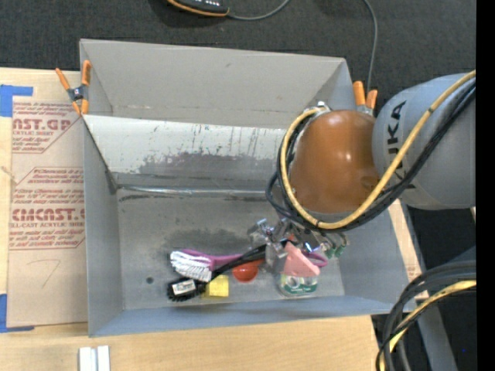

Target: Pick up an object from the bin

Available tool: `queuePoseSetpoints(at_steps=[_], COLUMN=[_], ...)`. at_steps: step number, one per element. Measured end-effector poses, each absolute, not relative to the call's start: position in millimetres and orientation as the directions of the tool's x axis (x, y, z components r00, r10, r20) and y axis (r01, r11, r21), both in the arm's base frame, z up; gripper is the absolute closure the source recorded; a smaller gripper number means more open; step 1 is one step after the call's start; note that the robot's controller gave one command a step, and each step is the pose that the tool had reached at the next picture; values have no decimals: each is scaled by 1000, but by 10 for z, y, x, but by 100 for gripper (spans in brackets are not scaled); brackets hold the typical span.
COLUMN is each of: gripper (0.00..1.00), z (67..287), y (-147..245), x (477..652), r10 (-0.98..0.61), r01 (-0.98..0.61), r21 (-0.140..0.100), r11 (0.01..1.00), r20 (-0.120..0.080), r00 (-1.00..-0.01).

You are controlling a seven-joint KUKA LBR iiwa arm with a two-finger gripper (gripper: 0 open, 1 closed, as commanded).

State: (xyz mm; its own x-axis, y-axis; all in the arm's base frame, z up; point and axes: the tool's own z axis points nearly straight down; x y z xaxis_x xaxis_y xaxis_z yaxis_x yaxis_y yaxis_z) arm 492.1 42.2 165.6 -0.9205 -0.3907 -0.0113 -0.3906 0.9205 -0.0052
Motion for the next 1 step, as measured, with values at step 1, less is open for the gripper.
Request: queuePoseSetpoints(at_steps=[1], gripper=[100], z=[2463], y=[488], x=[4969], r10=[-421], r01=[-421], r21=[-6], r11=[907], r20=[-11], r00=[-907])
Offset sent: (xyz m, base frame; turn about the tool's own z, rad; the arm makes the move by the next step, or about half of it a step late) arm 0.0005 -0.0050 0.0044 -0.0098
